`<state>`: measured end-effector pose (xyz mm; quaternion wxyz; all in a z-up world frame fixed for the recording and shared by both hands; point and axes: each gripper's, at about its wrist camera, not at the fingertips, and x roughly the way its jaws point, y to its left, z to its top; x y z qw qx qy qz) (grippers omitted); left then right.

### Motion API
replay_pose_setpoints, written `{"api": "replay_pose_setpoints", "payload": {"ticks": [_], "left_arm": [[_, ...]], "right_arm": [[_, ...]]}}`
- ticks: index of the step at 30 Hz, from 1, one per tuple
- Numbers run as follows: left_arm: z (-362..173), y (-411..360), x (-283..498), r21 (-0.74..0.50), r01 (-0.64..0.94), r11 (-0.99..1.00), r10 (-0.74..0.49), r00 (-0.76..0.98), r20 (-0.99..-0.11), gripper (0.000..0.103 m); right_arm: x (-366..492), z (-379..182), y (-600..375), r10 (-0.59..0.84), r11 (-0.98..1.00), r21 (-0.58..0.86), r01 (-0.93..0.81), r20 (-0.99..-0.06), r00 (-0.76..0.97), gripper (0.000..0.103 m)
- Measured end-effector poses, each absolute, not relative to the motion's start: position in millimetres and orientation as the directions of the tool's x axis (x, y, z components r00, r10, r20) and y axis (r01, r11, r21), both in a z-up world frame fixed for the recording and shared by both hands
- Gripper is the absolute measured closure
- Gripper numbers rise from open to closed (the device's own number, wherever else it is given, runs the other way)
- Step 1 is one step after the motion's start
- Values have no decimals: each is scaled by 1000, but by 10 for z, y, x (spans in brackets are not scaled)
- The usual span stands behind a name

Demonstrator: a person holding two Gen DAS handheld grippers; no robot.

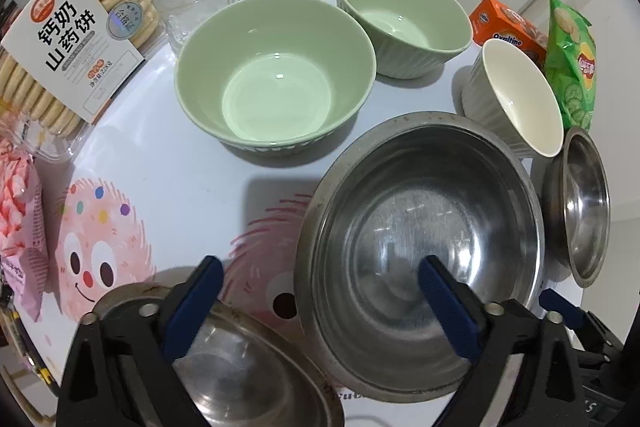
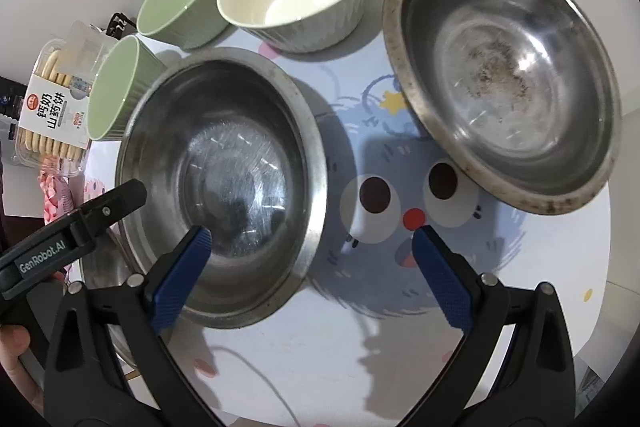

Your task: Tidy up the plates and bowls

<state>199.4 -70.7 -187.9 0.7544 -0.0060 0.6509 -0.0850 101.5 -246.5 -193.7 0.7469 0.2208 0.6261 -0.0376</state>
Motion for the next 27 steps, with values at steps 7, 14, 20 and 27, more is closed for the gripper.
{"api": "replay_pose_setpoints", "payload": {"ticks": [7,14,20,27], "left_arm": [[-1991,-745,2043,-86,142,986,-100,96,-990,64],[-2070,-741,2059,-107,136,985,-118,72,-990,85],[-2064,-655,2057,-134,125,983,-144,69,-987,87],[-1850,-588,2025,-147,134,980,-163,115,-980,87]], "right_arm": [[1075,-2052,-2424,235,905,276,323,-959,160,38],[1105,-2060,-2354,236,915,275,294,-959,159,68],[1129,-2045,-2266,229,923,267,276,-960,162,85],[1014,-1868,-2344,215,924,266,276,-956,199,85]]}}
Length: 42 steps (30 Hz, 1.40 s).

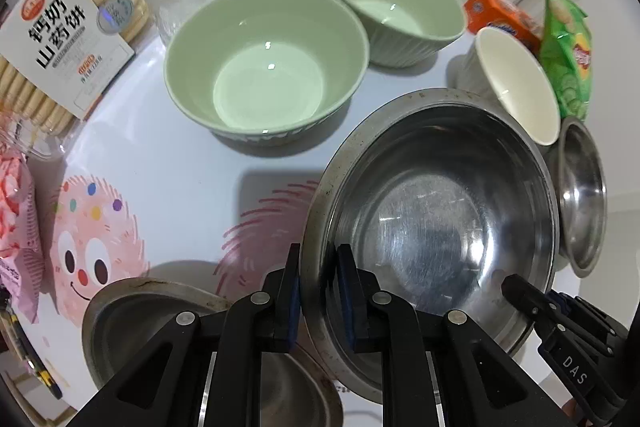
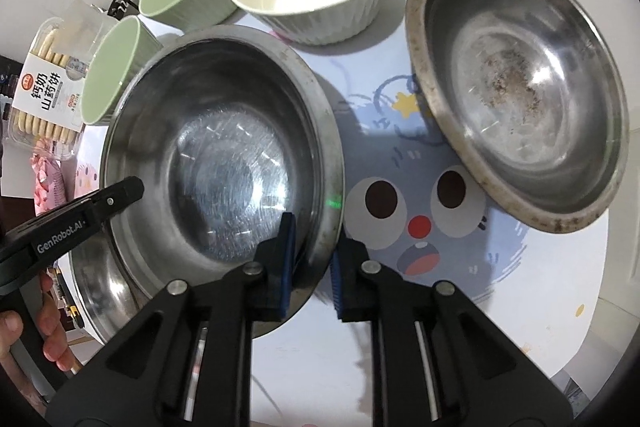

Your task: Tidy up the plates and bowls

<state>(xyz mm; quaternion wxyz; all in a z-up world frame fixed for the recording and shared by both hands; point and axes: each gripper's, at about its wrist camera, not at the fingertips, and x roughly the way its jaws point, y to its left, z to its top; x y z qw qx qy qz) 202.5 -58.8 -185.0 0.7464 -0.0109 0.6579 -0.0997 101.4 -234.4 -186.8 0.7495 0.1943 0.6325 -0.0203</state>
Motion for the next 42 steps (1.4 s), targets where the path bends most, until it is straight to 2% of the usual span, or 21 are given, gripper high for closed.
{"api": "replay_pose_setpoints", "payload": {"ticks": [9,20,30,42], "left_arm": [[-1491,-448,1848,-140,144,980,-165,185,-969,87],[-1031,-87,1398,-114,100,989,-136,262,-955,87],[-1115,469,1014,-109,-10,994,-102,267,-958,87],[-1545,924,855,-60,-94,994,-37,226,-973,84]], "right_arm": [[874,-1485,-2326,201,932,264,248,-947,252,85],[651,-1091,-1860,208,949,265,173,-934,292,85],[587,-1139,-1356,244,960,272,72,-932,268,85],[624,-1481,-714,217,976,209,-62,-950,224,85]]}}
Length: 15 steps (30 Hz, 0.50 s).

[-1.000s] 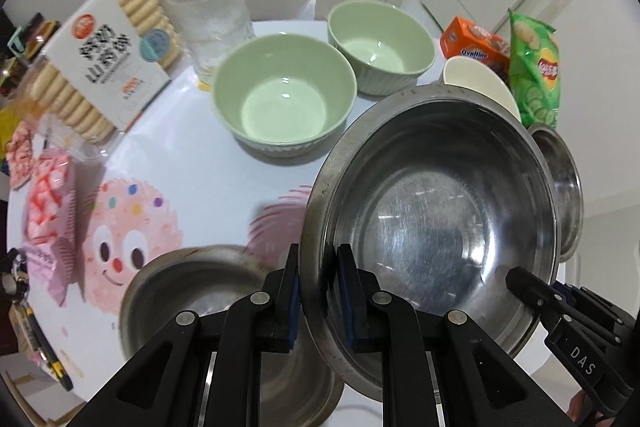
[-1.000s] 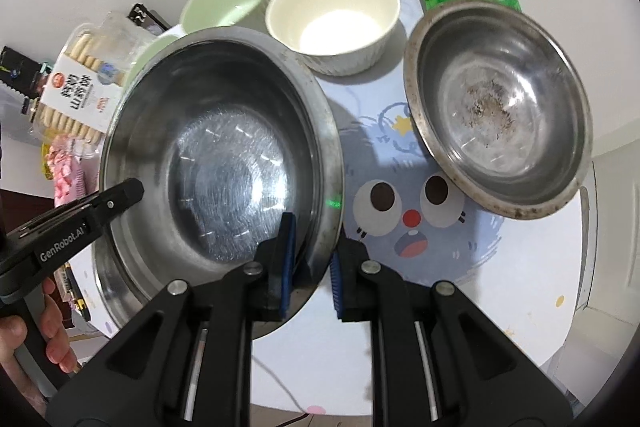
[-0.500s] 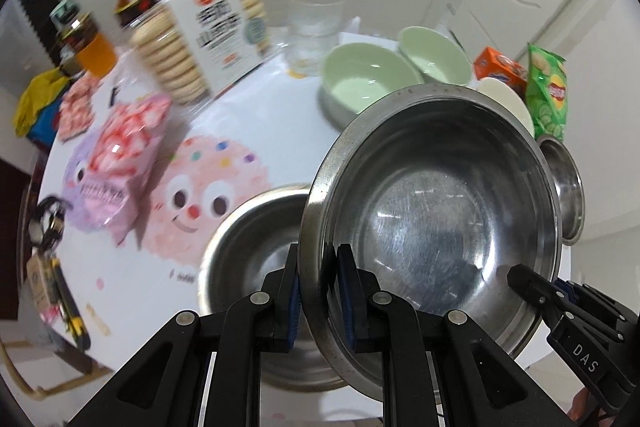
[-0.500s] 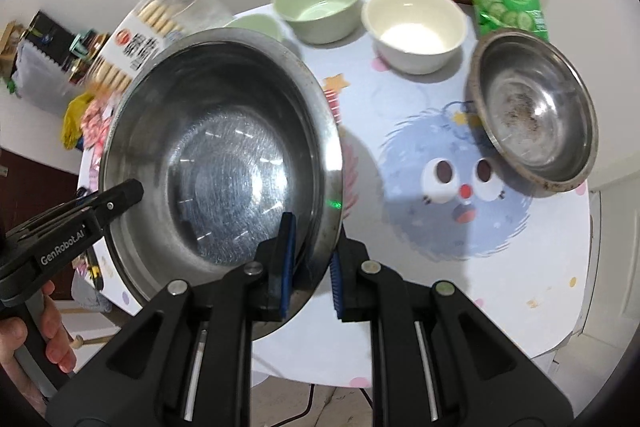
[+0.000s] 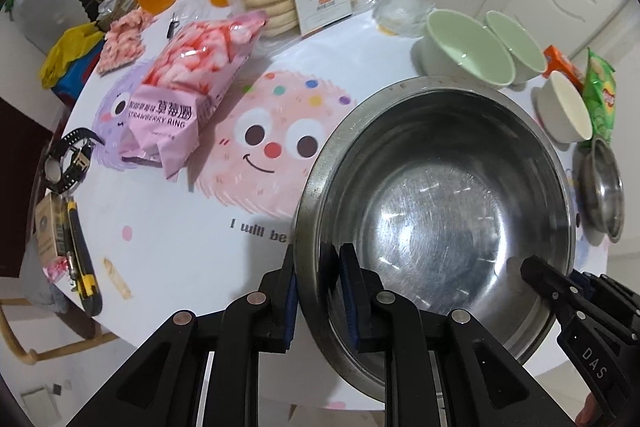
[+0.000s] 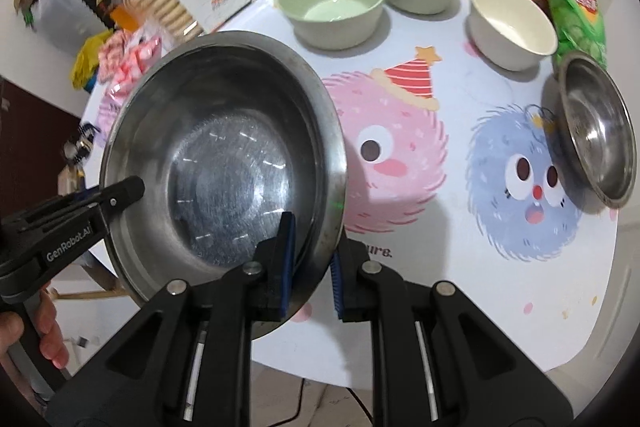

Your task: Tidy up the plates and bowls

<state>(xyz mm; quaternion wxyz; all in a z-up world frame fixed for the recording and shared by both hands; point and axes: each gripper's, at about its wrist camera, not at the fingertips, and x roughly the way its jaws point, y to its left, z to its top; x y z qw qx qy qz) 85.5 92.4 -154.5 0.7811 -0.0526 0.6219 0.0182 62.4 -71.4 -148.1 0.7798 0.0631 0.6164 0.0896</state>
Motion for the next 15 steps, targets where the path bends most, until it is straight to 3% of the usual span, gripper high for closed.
{"api": "replay_pose_setpoints", "payload": {"ticks": [15], "left_arm": [[-1721,865,866,23,-55,998,35,221,-975,80]], "right_arm": [[624,-1670,-552,134,989,119,-86,-971,197,83]]}}
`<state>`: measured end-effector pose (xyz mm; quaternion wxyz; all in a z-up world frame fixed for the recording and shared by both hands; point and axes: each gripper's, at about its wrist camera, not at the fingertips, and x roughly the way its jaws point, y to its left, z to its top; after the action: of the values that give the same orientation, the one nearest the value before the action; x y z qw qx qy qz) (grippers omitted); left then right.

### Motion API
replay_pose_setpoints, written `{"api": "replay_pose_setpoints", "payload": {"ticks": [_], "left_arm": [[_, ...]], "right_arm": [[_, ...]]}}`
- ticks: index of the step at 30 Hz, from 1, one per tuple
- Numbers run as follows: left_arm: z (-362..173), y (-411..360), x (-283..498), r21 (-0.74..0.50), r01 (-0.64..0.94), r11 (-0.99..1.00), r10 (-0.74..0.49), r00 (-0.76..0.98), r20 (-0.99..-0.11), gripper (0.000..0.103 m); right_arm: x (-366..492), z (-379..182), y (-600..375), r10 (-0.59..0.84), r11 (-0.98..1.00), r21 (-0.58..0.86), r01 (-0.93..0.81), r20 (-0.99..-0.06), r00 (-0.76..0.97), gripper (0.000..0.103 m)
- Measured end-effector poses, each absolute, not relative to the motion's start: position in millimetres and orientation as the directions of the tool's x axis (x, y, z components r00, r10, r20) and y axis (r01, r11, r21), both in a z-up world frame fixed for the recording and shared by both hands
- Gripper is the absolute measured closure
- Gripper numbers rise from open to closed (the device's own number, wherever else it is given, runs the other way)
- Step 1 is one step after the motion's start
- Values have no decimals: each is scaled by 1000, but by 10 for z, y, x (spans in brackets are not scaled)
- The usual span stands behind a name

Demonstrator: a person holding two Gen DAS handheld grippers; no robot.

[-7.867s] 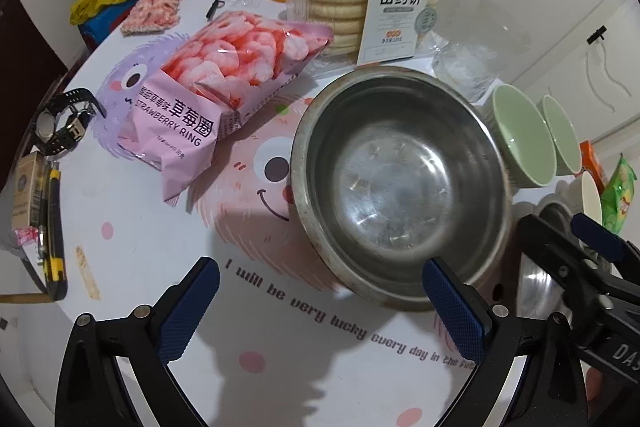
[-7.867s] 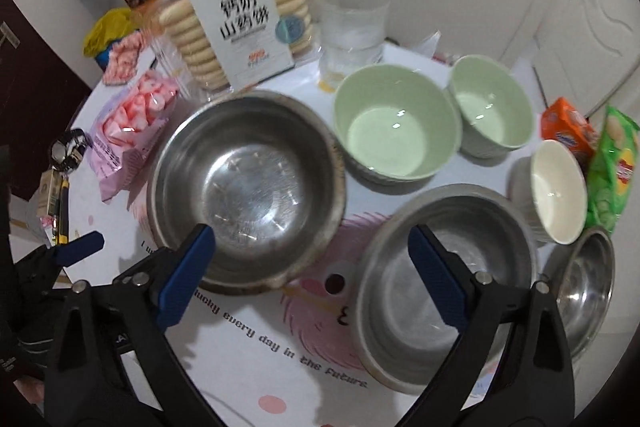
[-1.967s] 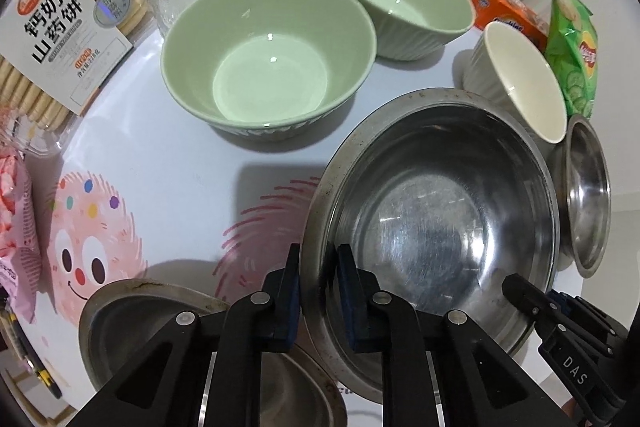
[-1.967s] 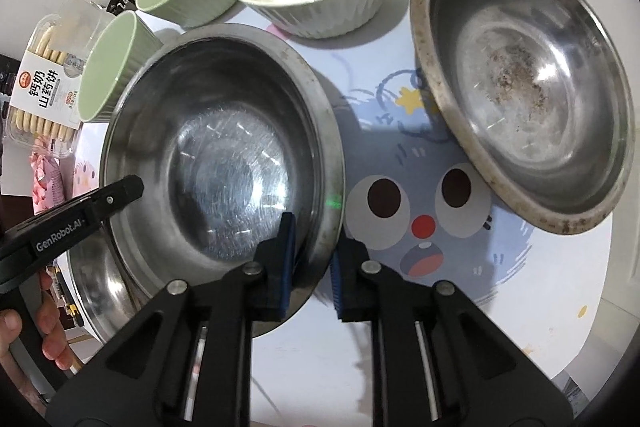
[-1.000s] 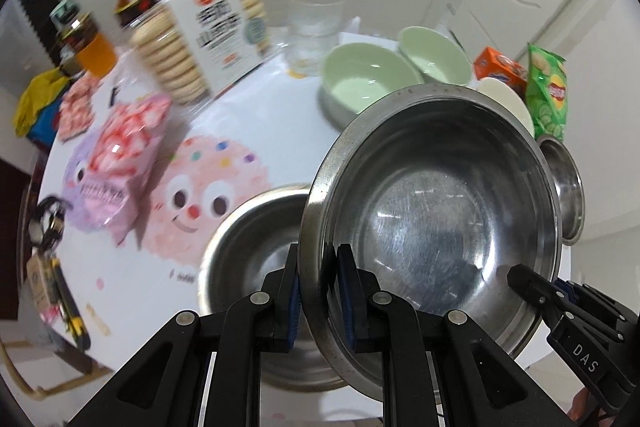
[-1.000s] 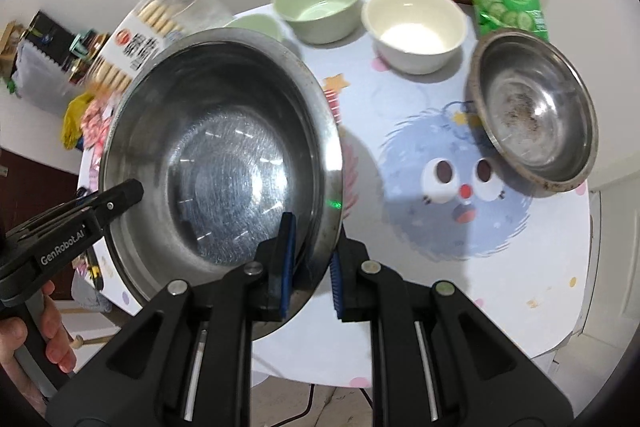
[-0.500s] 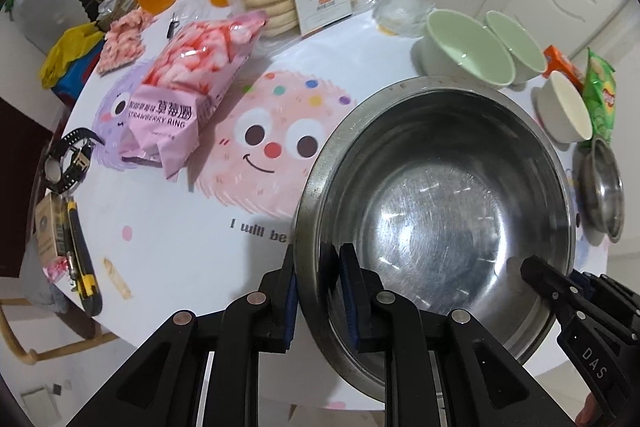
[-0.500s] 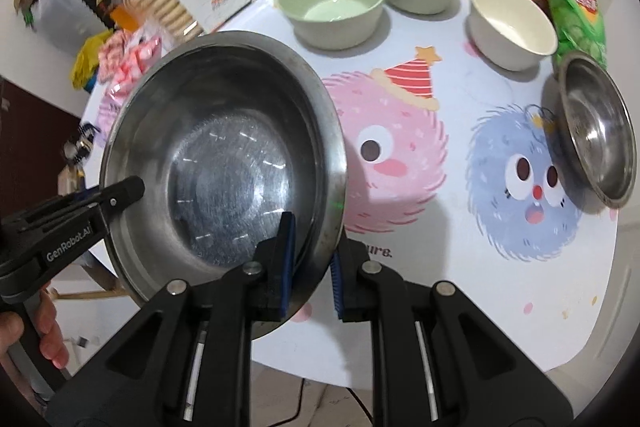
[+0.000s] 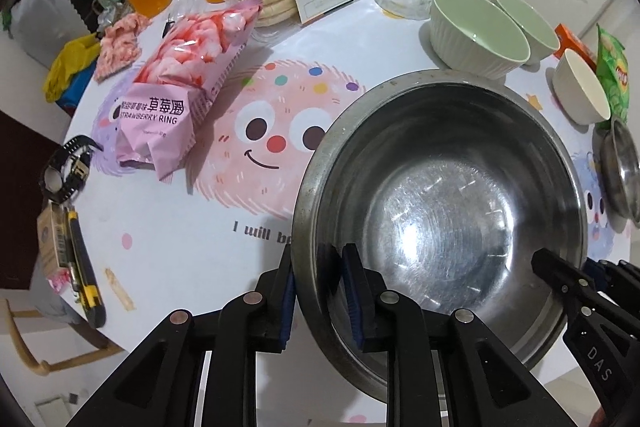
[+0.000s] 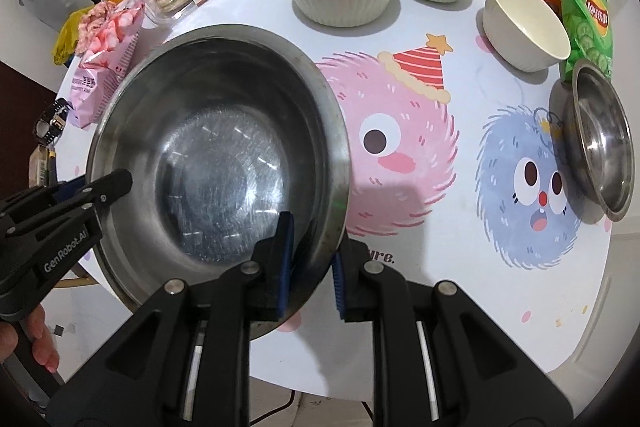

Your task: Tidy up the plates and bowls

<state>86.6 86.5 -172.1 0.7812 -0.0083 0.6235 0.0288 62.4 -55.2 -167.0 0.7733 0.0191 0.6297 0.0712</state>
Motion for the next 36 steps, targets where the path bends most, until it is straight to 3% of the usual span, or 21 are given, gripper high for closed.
{"api": "replay_pose_setpoints", "payload": {"ticks": [5,8,10,12,15,18,22,36], "left_arm": [[-1739,836,852,54,-47,997,63,224,-973,79],[-1749,834,851,55,-43,998,63,221,-973,72],[-1754,839,846,56,-44,997,65,219,-974,61],[-1742,852,841,44,-48,998,54,227,-972,41],[-1699,862,836,41,-56,998,53,242,-969,26],[-1654,865,846,28,-54,998,41,251,-967,20],[-1598,845,880,-2,-46,999,10,255,-967,14],[-1257,-17,1030,-80,119,990,-112,295,-949,11]], "right_arm": [[630,-1677,-504,116,990,97,-103,-975,190,82],[624,-1686,-489,101,991,82,-102,-977,191,77],[624,-1691,-493,99,992,82,-97,-978,185,75],[624,-1695,-503,99,992,83,-93,-979,180,64],[614,-1680,-553,99,993,86,-76,-978,185,44],[606,-1655,-602,99,994,88,-65,-977,191,40],[589,-1605,-690,113,993,104,-51,-973,200,32],[457,-1283,-1578,112,979,156,133,-950,291,31]]}}
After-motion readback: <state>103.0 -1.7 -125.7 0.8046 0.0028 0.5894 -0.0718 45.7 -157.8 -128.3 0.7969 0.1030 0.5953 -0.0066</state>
